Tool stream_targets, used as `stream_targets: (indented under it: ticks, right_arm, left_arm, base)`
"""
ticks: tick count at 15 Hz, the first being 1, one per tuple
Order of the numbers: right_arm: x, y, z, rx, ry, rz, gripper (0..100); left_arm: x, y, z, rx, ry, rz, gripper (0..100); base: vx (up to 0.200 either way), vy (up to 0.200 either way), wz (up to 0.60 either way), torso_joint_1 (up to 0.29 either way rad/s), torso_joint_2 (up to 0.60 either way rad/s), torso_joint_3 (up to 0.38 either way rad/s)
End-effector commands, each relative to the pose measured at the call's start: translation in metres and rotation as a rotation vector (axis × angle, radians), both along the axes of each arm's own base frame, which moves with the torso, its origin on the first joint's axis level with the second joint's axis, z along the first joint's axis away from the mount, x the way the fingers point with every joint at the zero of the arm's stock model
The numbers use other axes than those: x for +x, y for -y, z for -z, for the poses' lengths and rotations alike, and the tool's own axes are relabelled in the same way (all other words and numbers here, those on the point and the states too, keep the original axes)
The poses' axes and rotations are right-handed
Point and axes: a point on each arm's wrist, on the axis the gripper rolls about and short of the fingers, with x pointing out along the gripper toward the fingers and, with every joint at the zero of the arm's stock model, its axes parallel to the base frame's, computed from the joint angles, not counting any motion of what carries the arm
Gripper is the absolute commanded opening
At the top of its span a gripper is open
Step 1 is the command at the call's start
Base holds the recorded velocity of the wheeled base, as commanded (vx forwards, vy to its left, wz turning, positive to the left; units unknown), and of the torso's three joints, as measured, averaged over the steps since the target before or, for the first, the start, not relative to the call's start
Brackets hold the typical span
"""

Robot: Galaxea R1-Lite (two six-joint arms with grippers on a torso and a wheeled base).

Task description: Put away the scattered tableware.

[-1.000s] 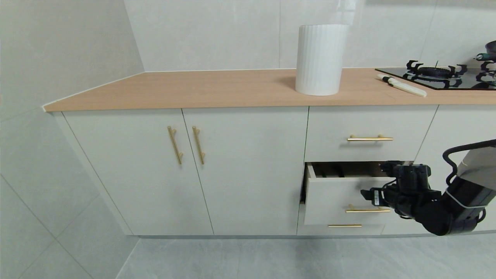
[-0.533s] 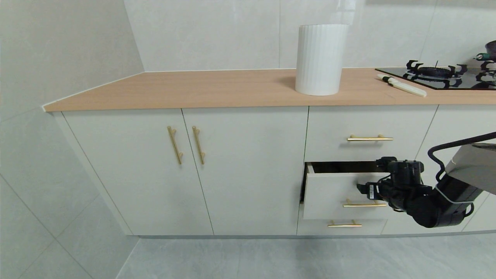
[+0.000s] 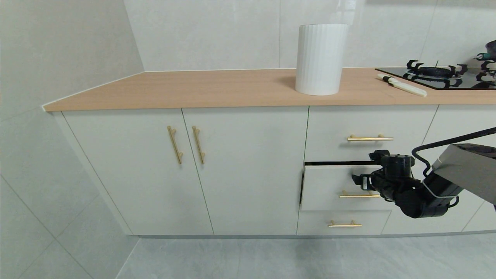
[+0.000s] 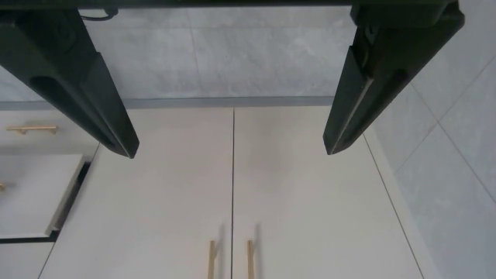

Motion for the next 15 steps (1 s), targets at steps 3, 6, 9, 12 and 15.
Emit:
stream_targets:
  ticks: [3,6,9,12,15]
  right_arm:
    - [0.016,-0.001,0.005,-0.001,0.031,0.006,100]
    - [0.022,-0.001,0.006,0.000,0.045,0.006,100]
    - [0.025,-0.001,0.008,-0.004,0.053,0.017,100]
    - [0.030,-0.001,0.009,-0.010,0.066,0.042,100]
    - [0.037,0.000,0.009,-0.022,0.090,0.088,100]
  left_arm:
    - [0.000,0.000,0.000,0.000,0.000,0.000,100]
    - [0.000,0.000,0.000,0.000,0.000,0.000,100]
    - [0.000,0.000,0.000,0.000,0.000,0.000,100]
    - [0.000,0.000,0.000,0.000,0.000,0.000,100]
    - [0.000,0.000,0.000,0.000,0.000,0.000,100]
  base:
    - [0.000,0.000,0.00,0.000,0.00,0.000]
    - [0.000,0.000,0.00,0.000,0.00,0.000]
    - [0.000,0.000,0.00,0.000,0.00,0.000]
    - [0.000,0.000,0.00,0.000,0.00,0.000]
    - [0.000,0.000,0.00,0.000,0.00,0.000]
